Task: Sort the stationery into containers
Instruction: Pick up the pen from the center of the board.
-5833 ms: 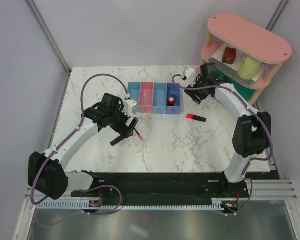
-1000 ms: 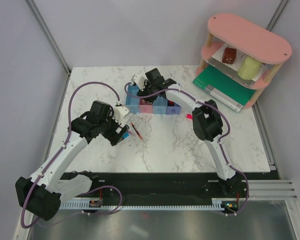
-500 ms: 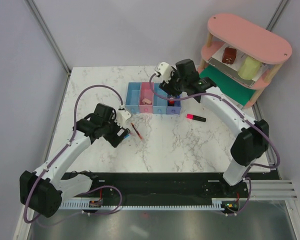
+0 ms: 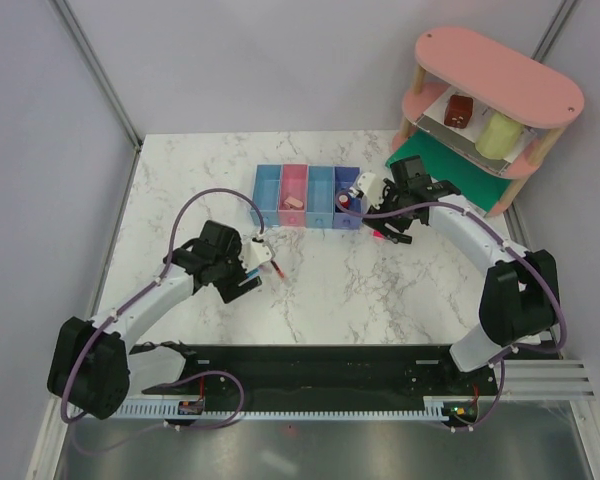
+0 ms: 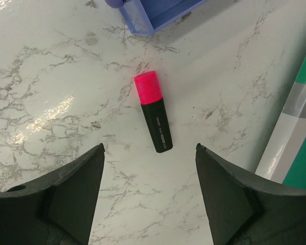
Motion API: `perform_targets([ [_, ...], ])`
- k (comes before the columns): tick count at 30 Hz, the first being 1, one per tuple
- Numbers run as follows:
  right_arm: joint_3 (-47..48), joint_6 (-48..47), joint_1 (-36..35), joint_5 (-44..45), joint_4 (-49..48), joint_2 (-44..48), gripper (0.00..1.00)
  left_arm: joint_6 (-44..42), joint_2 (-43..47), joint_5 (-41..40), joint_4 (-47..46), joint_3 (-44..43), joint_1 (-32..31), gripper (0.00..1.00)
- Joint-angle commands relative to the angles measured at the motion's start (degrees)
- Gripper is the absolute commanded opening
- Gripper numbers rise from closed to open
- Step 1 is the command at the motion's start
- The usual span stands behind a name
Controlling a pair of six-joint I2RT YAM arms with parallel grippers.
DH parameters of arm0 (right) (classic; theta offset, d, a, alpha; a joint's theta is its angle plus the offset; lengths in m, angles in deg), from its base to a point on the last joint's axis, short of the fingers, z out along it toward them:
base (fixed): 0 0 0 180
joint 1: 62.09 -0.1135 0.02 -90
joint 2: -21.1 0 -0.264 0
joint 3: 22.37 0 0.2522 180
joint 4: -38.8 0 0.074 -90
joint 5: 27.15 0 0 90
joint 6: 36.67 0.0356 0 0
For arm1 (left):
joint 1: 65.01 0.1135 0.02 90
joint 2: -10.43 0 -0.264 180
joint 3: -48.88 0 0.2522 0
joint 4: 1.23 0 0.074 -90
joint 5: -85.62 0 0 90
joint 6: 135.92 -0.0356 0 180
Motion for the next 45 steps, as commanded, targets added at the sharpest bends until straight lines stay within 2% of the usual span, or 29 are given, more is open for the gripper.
perform_targets([
  [1,0.61,-1.51,1.36,-2.82,-2.61,-2.41,0.8,-5.77,-3.04,-1.57,-8.15,3.59,0.3,0.99],
  [8,2.28,-2.56,4.61,-4.57,-4.55,-9.89,0.83,-2.51,-9.63,-1.57,-14.49,5.71,0.39,0.97],
  [18,2.28,-4.32,8.48,-5.45,-7.36,-16.04,0.83,-1.28,-15.17,-1.48,-16.16,4.74,0.39,0.91],
  [21,1.4,-4.84,9.19,-6.51,-7.89,-16.92,0.83,-1.37,-15.61,-1.48,-15.47,4.39,0.39,0.82],
  [22,1.05,-4.94,9.27,-6.6,-8.24,-17.01,0.83,-1.28,-15.87,-1.31,-15.2,4.21,0.39,0.73],
  [24,0.17,-5.11,9.27,-6.51,-9.38,-17.8,0.82,-1.19,-15.96,-0.87,-13.97,3.95,0.3,0.61],
  [25,-0.09,-5.11,9.36,-6.68,-9.47,-18.07,0.82,-1.02,-16.05,-0.6,-13.62,3.77,0.39,0.49],
  [26,-0.01,-5.11,9.45,-6.86,-9.82,-18.77,0.82,-0.84,-16.05,-0.34,-13.27,3.68,0.3,0.43],
  [27,-0.09,-5.11,9.36,-7.12,-9.91,-19.12,0.81,-0.67,-16.05,-0.16,-12.48,3.42,0.39,0.32],
  [29,-0.1,-5.11,9.45,-7.91,-10.0,-20.08,0.77,-0.41,-15.88,-0.08,-11.77,3.16,0.39,0.2],
  [30,-0.1,-5.11,9.45,-8.26,-10.0,-20.44,0.75,-0.23,-15.7,0.01,-11.16,2.81,0.3,0.11],
  [33,-0.44,-5.11,9.36,-8.88,-10.09,-21.5,0.65,0.21,-14.65,0.19,-8.7,1.84,0.39,0.02],
  [40,-4.92,-6.08,9.45,-9.15,-10.0,-20.19,0.26,0.83,-8.06,1.94,2.09,-3.25,0.3,0.02],
  [45,-8.52,-4.59,9.36,-9.93,-10.0,-16.32,0.13,2.41,-3.67,6.86,9.67,-12.74,0.3,0.02],
])
